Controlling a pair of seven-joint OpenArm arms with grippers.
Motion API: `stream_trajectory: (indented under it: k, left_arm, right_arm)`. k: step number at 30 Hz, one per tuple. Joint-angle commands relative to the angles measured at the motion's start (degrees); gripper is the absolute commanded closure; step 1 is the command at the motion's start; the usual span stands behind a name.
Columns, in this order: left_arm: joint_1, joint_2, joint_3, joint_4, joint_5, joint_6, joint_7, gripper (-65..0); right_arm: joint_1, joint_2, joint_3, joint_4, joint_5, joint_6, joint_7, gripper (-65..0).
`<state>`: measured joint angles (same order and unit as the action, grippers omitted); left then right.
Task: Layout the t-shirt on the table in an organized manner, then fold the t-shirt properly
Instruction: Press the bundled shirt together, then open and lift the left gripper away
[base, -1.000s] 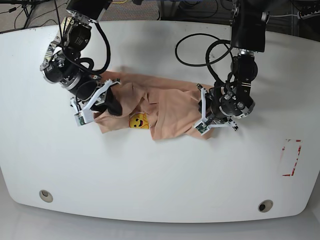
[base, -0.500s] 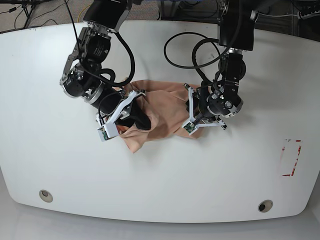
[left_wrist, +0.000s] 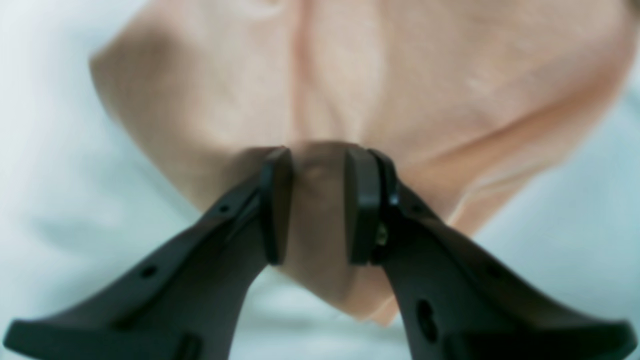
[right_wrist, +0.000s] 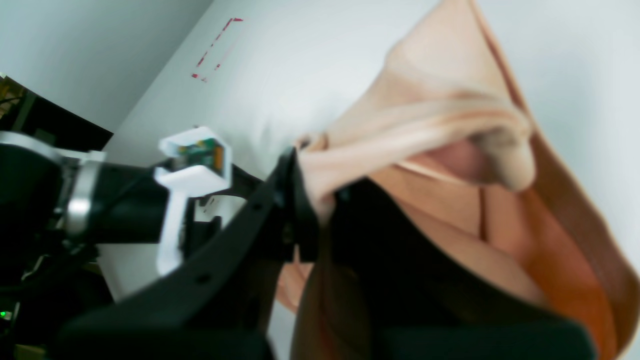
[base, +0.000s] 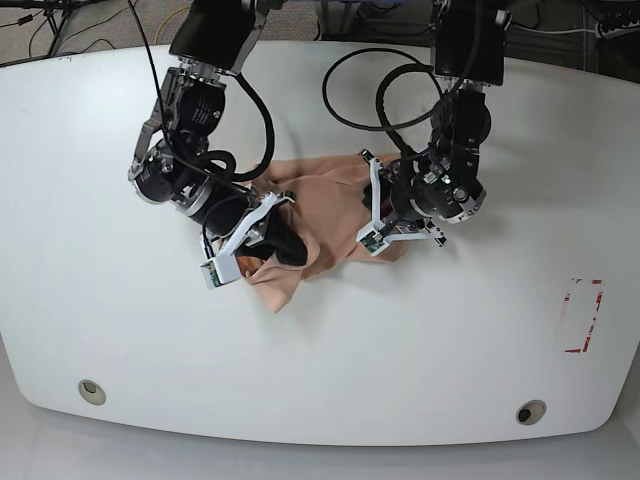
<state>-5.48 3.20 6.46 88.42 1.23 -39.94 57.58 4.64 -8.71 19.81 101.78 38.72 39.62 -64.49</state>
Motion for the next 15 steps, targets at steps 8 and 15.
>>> stream_trajectory:
  k: [8, 15]
  left_arm:
    - [-1.16, -1.31, -11.43, 7.01, -15.70, -0.06, 1.80, -16.0]
    - [0.24, -6.85, -12.13, 3.67, -24.84, -0.06, 0.13, -16.0]
  right_arm:
    - [0.94, 0.93, -0.16, 0.77, 1.59, 0.38, 1.85, -1.0]
    - [0.85, 1.37, -0.16, 0.68, 1.59, 0.38, 1.85, -1.0]
